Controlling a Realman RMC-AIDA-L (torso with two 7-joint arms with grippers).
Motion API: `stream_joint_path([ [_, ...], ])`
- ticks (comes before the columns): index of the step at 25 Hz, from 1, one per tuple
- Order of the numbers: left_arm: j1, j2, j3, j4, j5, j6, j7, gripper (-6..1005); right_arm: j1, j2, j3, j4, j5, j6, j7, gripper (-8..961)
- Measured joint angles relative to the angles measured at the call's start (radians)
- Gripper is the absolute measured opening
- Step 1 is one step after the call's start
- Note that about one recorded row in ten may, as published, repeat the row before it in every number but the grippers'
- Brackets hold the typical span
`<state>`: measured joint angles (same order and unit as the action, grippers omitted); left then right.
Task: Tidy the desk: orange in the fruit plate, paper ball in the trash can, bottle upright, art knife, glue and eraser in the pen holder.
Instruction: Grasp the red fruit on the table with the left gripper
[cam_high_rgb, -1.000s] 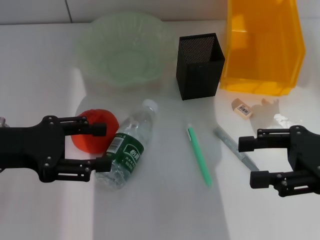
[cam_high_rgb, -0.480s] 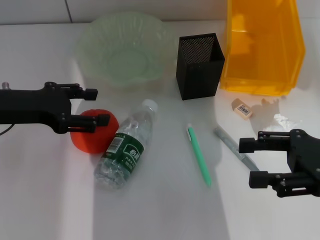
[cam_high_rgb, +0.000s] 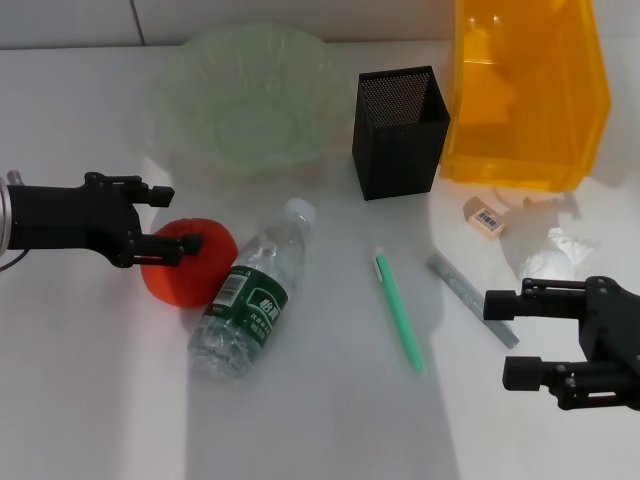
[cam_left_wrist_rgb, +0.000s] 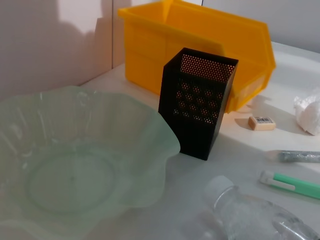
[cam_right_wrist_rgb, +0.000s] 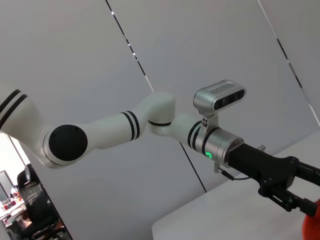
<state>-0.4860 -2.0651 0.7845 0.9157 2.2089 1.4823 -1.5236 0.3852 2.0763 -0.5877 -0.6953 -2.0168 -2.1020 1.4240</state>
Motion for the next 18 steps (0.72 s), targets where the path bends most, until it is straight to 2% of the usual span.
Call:
stream_joint_path([
  [6, 0.012, 0.001, 0.044, -0.007, 0.004, -0.013, 0.005, 742, 0.004, 0.001, 0.000, 0.007, 0.000, 0.005, 0.000, 732],
  [13, 0.015, -0.001, 0.050, -0.015, 0.023, -0.048, 0.005, 685, 0.010, 0.002, -0.005, 0.020, 0.000, 0.015, -0.001, 732],
  [18, 0.019, -0.001, 0.050, -0.015, 0.023, -0.051, 0.005, 409, 0.010, 0.002, -0.006, 0.023, 0.000, 0.023, -0.001, 732],
])
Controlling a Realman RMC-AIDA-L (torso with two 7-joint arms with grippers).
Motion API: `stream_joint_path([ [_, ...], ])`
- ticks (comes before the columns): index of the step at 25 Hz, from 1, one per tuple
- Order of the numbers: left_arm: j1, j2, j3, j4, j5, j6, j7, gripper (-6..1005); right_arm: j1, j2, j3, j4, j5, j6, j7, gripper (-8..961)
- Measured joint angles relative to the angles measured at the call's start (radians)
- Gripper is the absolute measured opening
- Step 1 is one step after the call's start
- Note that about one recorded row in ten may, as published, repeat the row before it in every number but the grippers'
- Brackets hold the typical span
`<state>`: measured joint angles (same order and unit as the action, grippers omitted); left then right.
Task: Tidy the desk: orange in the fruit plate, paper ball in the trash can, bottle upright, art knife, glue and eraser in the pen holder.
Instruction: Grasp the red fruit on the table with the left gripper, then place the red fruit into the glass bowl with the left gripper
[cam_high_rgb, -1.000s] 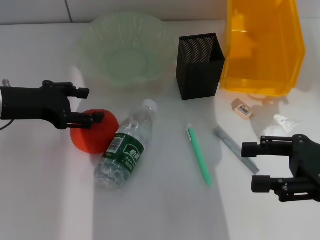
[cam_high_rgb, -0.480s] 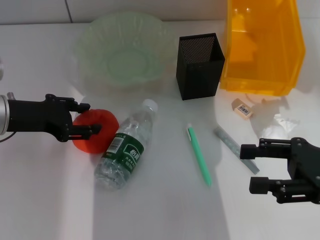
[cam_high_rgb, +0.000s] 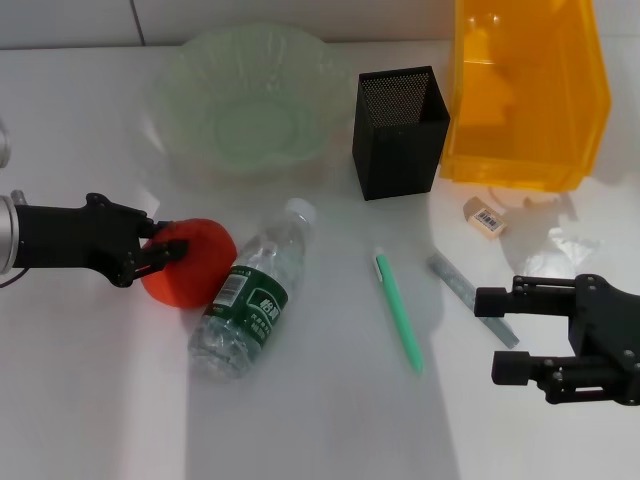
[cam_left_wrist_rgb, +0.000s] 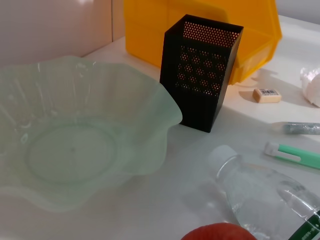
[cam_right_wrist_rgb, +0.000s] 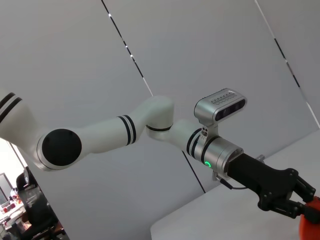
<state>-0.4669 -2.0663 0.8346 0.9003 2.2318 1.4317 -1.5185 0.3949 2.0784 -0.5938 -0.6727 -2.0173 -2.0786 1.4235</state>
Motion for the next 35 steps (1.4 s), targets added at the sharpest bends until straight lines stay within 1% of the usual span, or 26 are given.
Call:
stream_joint_path([
  [5, 0.006, 0.000, -0.006, 0.005, -0.007, 0.017, 0.000, 219, -0.001, 0.000, 0.001, 0.000, 0.000, 0.002, 0.000, 732],
  [7, 0.007, 0.001, -0.012, 0.012, -0.021, 0.039, 0.000, 205, -0.001, 0.000, 0.005, 0.000, 0.000, 0.002, 0.000, 732],
  [9, 0.007, 0.002, -0.029, 0.021, -0.069, 0.075, -0.004, 191, -0.003, 0.000, 0.006, 0.000, 0.000, 0.002, 0.000, 732],
  [13, -0.009, 0.011, -0.090, 0.043, -0.166, 0.123, -0.017, 165, -0.005, 0.001, 0.006, 0.005, 0.001, 0.002, -0.005, 731],
  [16, -0.049, 0.015, -0.132, 0.058, -0.220, 0.130, -0.044, 147, -0.007, 0.001, 0.013, 0.029, 0.003, 0.002, -0.023, 731],
  [19, -0.086, 0.006, -0.144, 0.055, -0.262, 0.097, -0.056, 129, -0.007, 0.000, 0.025, 0.046, 0.004, 0.013, -0.038, 731],
  [22, -0.139, -0.003, -0.130, 0.024, -0.311, 0.014, -0.055, 104, -0.001, 0.000, 0.031, 0.064, 0.005, 0.025, -0.046, 731],
  [25, -0.185, -0.005, -0.096, -0.033, -0.338, -0.088, -0.054, 87, 0.002, 0.001, 0.031, 0.076, 0.005, 0.039, -0.048, 731],
  [28, -0.224, -0.006, -0.035, -0.093, -0.345, -0.253, -0.101, 84, 0.003, 0.001, 0.031, 0.097, 0.005, 0.046, -0.058, 731],
  [30, -0.232, -0.007, 0.012, -0.114, -0.346, -0.352, -0.133, 82, 0.005, 0.001, 0.031, 0.115, 0.006, 0.050, -0.070, 731],
  [33, -0.230, -0.010, 0.104, -0.131, -0.363, -0.470, -0.143, 188, 0.005, 0.002, 0.031, 0.131, 0.008, 0.054, -0.082, 731],
  [34, -0.223, -0.011, 0.143, -0.132, -0.390, -0.508, -0.142, 223, 0.005, 0.002, 0.031, 0.134, 0.008, 0.055, -0.085, 731],
  [35, -0.223, -0.011, 0.143, -0.132, -0.390, -0.508, -0.142, 257, 0.006, 0.002, 0.031, 0.139, 0.009, 0.055, -0.088, 731],
])
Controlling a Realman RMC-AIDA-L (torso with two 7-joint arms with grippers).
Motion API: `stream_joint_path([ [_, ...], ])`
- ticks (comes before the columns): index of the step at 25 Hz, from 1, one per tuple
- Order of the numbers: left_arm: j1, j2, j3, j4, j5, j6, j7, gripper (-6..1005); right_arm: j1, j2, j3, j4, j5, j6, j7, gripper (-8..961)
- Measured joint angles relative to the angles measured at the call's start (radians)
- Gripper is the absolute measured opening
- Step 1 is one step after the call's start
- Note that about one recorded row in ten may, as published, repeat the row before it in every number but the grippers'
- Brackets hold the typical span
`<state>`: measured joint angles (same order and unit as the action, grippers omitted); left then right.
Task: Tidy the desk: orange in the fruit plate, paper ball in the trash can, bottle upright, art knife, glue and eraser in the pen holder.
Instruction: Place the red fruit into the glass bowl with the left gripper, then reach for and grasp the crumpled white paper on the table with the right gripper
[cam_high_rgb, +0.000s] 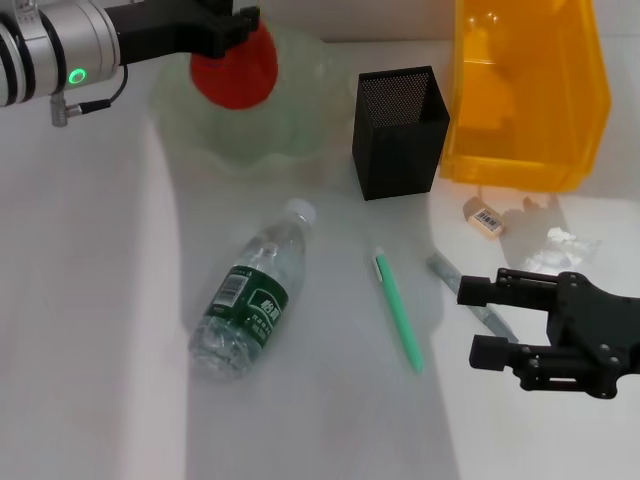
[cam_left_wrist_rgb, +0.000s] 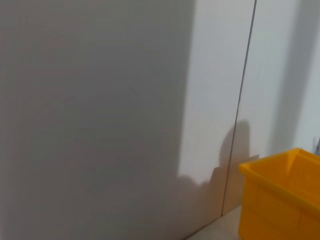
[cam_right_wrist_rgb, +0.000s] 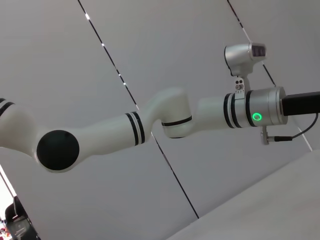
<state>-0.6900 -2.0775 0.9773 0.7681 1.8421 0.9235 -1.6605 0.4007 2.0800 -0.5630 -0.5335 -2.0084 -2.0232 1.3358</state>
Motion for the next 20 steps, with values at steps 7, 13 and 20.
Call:
stream_joint_path([
  [7, 0.034, 0.005, 0.035, 0.004, -0.107, 0.024, 0.013, 532, 0.002, 0.000, 0.000, 0.015, 0.007, 0.010, -0.013, 731],
  [13, 0.094, 0.024, 0.022, 0.024, -0.241, 0.304, 0.082, 839, 0.001, -0.002, 0.035, 0.012, 0.026, 0.017, -0.011, 731],
  [20, 0.166, 0.083, -0.003, 0.036, -0.165, 0.751, 0.178, 840, -0.019, -0.037, 0.202, -0.166, 0.035, -0.125, 0.157, 730],
])
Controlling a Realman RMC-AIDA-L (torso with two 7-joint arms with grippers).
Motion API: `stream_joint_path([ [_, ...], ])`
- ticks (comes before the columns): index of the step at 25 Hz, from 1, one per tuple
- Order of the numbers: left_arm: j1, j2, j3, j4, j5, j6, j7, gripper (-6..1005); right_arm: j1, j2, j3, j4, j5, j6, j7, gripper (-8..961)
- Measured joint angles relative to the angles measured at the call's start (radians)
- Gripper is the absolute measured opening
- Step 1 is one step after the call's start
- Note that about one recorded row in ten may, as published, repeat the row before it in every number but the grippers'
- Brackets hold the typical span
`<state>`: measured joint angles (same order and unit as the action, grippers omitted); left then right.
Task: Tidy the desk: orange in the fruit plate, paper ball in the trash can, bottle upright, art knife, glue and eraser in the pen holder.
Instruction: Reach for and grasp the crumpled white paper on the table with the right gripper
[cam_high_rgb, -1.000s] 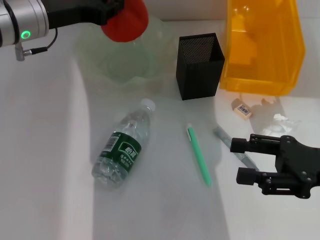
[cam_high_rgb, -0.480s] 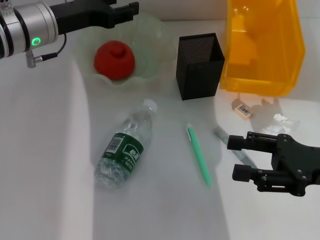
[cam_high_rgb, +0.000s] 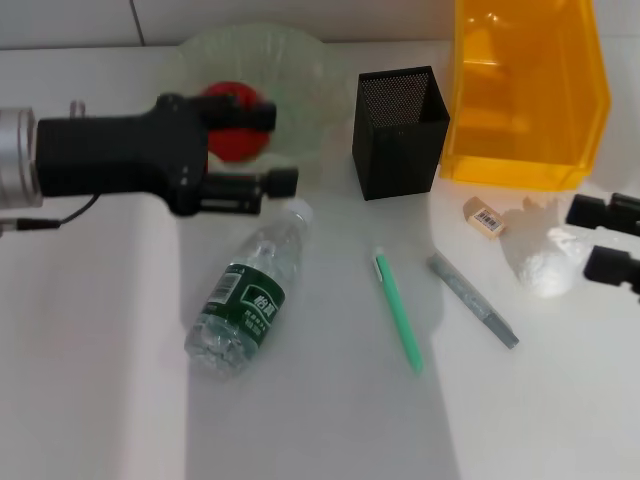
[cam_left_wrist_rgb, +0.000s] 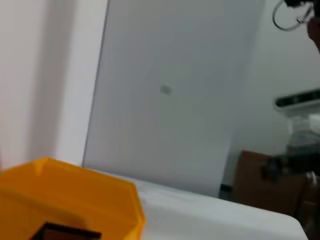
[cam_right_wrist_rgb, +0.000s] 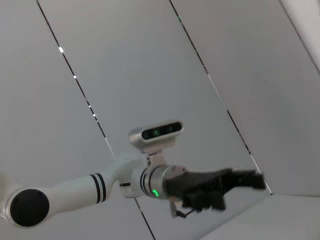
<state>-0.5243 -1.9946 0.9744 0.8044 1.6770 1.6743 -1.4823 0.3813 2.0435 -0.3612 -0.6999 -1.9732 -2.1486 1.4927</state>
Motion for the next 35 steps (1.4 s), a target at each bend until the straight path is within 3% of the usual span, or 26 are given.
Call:
stream_joint_path([
  [3, 0.028, 0.012, -0.021, 0.002, 0.064, 0.076, 0.004, 841, -0.006, -0.010, 0.016, -0.224, 0.023, -0.038, 0.188, 730],
  [4, 0.035, 0.014, -0.030, 0.002, 0.072, 0.088, 0.004, 841, -0.008, -0.006, -0.008, -0.408, 0.030, -0.036, 0.306, 730],
  [5, 0.035, 0.014, -0.030, 0.002, 0.072, 0.088, 0.004, 841, -0.008, -0.006, -0.008, -0.408, 0.030, -0.036, 0.306, 730],
  [6, 0.050, 0.021, -0.050, -0.001, 0.080, 0.104, 0.004, 841, -0.007, -0.004, -0.024, -0.512, 0.026, -0.035, 0.366, 730],
  [7, 0.052, 0.022, -0.051, -0.002, 0.081, 0.104, 0.004, 841, 0.003, -0.002, -0.065, -0.698, -0.013, -0.028, 0.471, 730],
  [8, 0.057, 0.024, -0.056, -0.004, 0.083, 0.104, 0.004, 841, 0.003, -0.002, -0.065, -0.698, -0.013, -0.028, 0.471, 730],
  [11, 0.062, 0.025, -0.061, -0.006, 0.088, 0.103, 0.004, 840, 0.029, -0.004, -0.140, -0.931, -0.143, 0.007, 0.632, 730],
  [14, 0.063, 0.023, -0.062, -0.008, 0.106, 0.091, 0.004, 840, 0.073, -0.007, -0.253, -1.058, -0.368, 0.046, 0.742, 730],
  [18, 0.059, 0.018, -0.063, -0.008, 0.132, 0.073, 0.005, 840, 0.129, 0.011, -0.401, -1.021, -0.630, 0.108, 0.786, 730],
  [22, 0.055, 0.014, -0.063, -0.010, 0.140, 0.056, 0.005, 840, 0.170, 0.034, -0.521, -0.848, -0.769, 0.242, 0.787, 730],
  [27, 0.055, 0.013, -0.063, -0.011, 0.141, 0.053, 0.005, 840, 0.218, 0.033, -0.587, -0.662, -0.773, 0.363, 0.782, 730],
  [35, 0.060, 0.010, -0.062, -0.012, 0.141, 0.048, 0.005, 841, 0.266, 0.035, -0.659, -0.544, -0.769, 0.461, 0.774, 729],
])
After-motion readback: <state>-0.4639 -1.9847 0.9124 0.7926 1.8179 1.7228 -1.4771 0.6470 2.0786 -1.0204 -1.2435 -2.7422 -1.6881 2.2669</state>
